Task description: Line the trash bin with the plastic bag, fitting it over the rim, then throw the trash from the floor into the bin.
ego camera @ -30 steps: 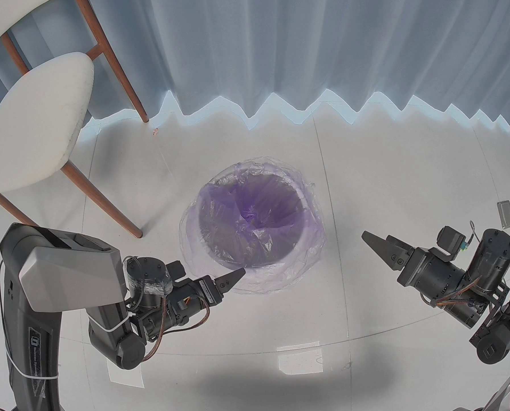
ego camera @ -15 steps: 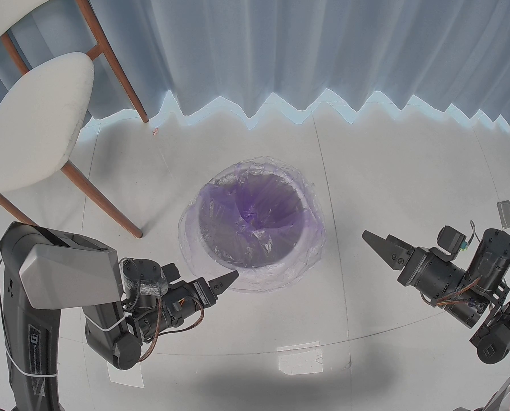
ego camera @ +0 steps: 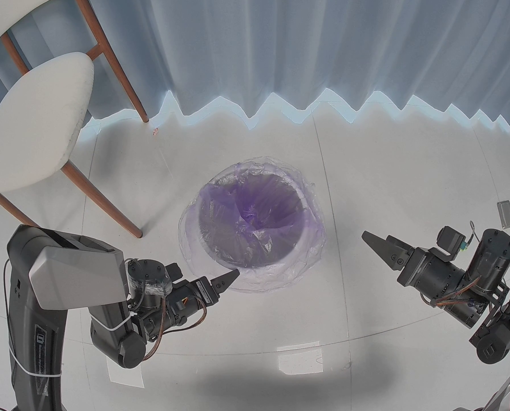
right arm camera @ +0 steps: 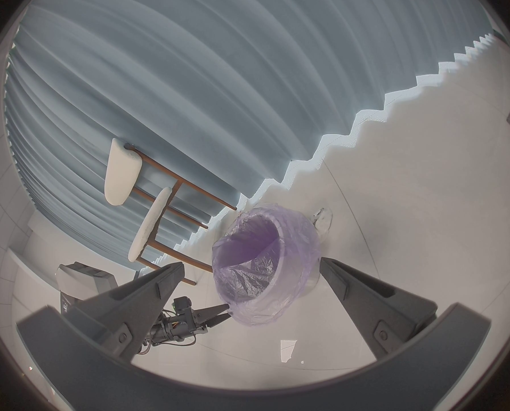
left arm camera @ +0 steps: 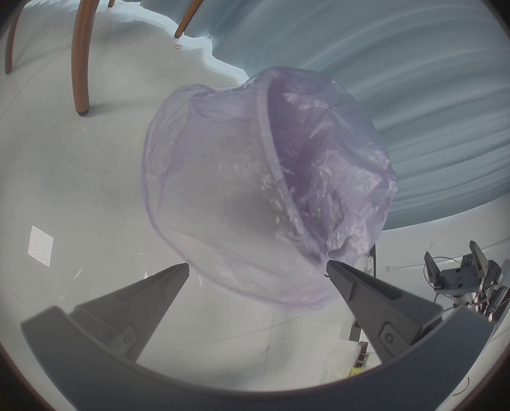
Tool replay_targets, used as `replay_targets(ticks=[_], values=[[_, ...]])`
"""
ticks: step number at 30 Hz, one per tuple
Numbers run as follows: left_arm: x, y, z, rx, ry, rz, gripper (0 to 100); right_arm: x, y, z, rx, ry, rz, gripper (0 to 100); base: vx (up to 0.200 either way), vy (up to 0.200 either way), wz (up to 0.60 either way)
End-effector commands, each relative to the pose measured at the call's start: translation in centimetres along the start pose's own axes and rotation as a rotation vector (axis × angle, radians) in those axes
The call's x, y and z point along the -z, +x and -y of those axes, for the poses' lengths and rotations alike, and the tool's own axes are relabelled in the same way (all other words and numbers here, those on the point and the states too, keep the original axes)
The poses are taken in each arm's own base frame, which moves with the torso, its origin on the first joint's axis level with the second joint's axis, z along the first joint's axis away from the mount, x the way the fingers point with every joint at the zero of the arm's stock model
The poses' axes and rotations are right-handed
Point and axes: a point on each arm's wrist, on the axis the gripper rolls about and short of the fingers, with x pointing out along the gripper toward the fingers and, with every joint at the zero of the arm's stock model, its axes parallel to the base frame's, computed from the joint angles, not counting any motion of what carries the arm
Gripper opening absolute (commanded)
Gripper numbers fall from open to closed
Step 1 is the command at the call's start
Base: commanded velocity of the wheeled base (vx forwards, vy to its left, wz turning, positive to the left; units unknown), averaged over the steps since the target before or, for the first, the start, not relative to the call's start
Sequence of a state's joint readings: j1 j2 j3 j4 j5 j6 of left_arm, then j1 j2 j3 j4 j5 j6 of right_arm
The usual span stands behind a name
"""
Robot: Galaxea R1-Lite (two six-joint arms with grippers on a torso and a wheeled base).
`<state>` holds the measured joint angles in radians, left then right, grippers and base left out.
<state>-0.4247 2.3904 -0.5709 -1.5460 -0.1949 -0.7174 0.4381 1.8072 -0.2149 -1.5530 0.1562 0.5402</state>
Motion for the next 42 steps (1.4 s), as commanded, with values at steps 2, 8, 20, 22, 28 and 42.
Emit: replay_targets(ticks=[2,8,20,22,28,42], values=[[0.3,-0.8,0.5,0.000,0.001,-0.022,100,-0.1,0.0,-0.1,-0.008,-0.003,0.012,100,0.000,0.000,0.00],[1.0,0.3,-1.4,-0.042,-0.003,-0.028,100,-0.4,0.0,-0.1,-0.009,-0.003,0.026,100,0.000,0.000,0.00],[-0.2,3.8,-1.8,0.031,-0.029,0.049,100,-1.4,-0.1,0.8,0.021,-0.003,0.064,100,0.000,0.000,0.00],[0.1,5.0,-2.1,0.039,-0.027,0.047,100,-1.5,0.0,1.1,0.031,-0.003,0.069,100,0.000,0.000,0.00],[2.1,7.5,-4.3,-0.010,-0.036,-0.010,100,-1.4,0.0,1.2,0.034,-0.003,0.064,100,0.000,0.000,0.00],[1.6,9.5,-5.0,-0.145,-0.092,-0.108,100,-0.3,0.5,1.9,0.061,0.005,0.019,100,0.000,0.000,0.00]])
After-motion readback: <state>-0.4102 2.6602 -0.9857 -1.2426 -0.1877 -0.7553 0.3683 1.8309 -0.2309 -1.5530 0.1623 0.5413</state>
